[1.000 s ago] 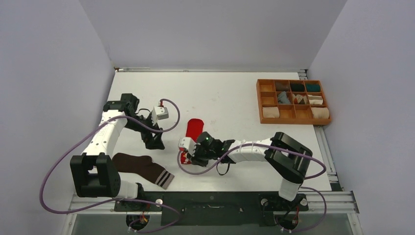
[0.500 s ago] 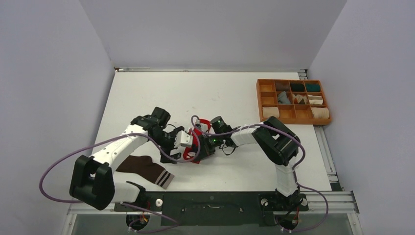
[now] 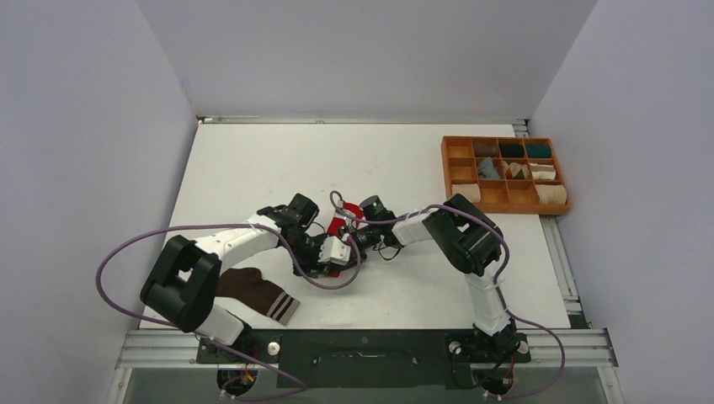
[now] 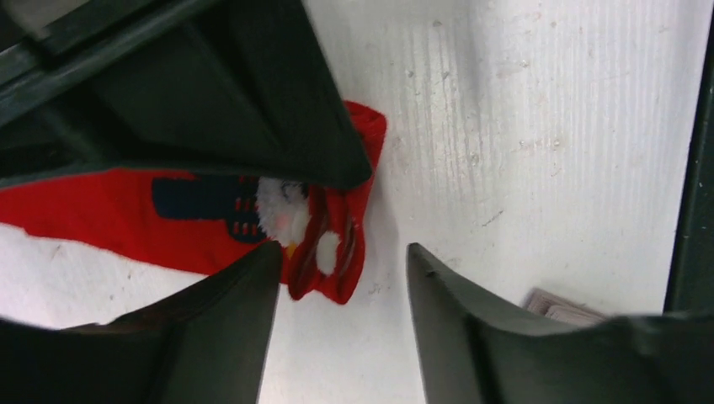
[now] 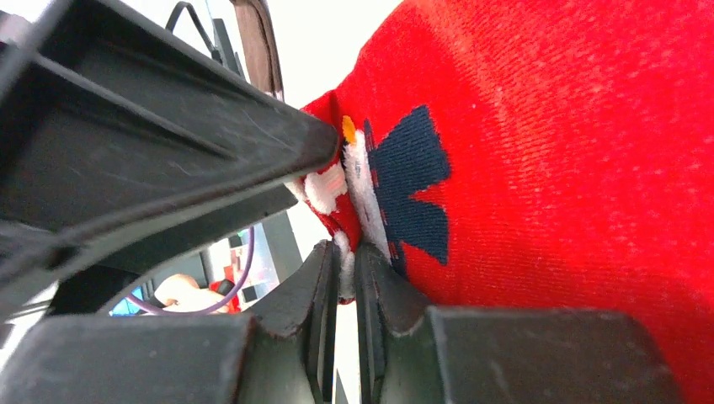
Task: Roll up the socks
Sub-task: Roll the sock at the center of the board.
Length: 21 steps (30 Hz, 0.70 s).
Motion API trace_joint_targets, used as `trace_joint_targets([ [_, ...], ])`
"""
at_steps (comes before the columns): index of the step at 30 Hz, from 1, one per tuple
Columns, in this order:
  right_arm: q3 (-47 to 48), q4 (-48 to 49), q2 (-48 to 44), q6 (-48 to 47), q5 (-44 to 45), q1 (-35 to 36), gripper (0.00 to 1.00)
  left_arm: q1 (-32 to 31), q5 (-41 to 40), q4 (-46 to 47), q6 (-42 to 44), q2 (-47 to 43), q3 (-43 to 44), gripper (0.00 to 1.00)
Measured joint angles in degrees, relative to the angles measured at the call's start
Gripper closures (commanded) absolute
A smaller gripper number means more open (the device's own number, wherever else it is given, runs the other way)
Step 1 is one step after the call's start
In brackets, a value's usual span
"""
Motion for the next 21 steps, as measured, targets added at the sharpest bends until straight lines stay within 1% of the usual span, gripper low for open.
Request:
trace_joint_targets([
  [3, 0.5, 1.0, 0.7, 1.3, -0.4, -0.5, 0.95, -0.9, -0.3, 0.4, -0.6, 1.7, 0.0, 0.63],
  [4, 0.5, 1.3, 0.8, 1.7, -0.5, -0.7, 0.95, -1.0, -0.4, 0.4, -0.7, 2.2, 0.1, 0.67],
  [6, 0.5, 1.5, 0.9, 2.1, -0.5, -1.0, 0.95, -1.0, -0.8, 0.5, -1.1, 3.3, 0.2, 0.8],
  [7, 0.5, 1.6, 0.9, 2.3, -0.5, -1.1, 0.95, -1.0, -1.0, 0.7, -1.4, 3.7, 0.4, 0.92],
  [8, 0.5, 1.7, 0.9, 2.3, -0.5, -1.2, 0.95, -1.0, -1.2, 0.9, -1.7, 4.0, 0.7, 1.0],
  [9, 0.5, 1.7, 0.9, 2.3, -0.5, -1.3, 0.94, -1.0, -1.3, 1.0, -2.4, 4.2, 1.0, 1.0],
  [10, 0.5, 1.7, 0.9, 2.2, -0.5, -1.4, 0.89, -1.0, -1.5, 1.1, -2.8, 4.3, 1.3, 1.0],
  [12, 0.5, 1.6, 0.9, 1.9, -0.5, -1.7, 0.76, -1.0, -1.7, 0.9, -4.4, 5.0, 2.2, 1.0],
  [14, 0.5, 1.2, 0.7, 1.3, -0.5, -2.2, 0.67, -1.0, -1.7, 0.2, -6.6, 5.9, 3.3, 1.0],
  [18, 0.4, -0.4, -1.5, -0.9, -0.6, -3.0, 0.57, 0.0, -0.2, -3.3, -10.4, 9.3, 6.8, 1.0],
  [21, -1.5, -1.0, -5.0, -2.7, 0.9, -4.3, 0.51, 2.8, 2.7, -6.6, -12.5, 12.7, 9.4, 1.0],
])
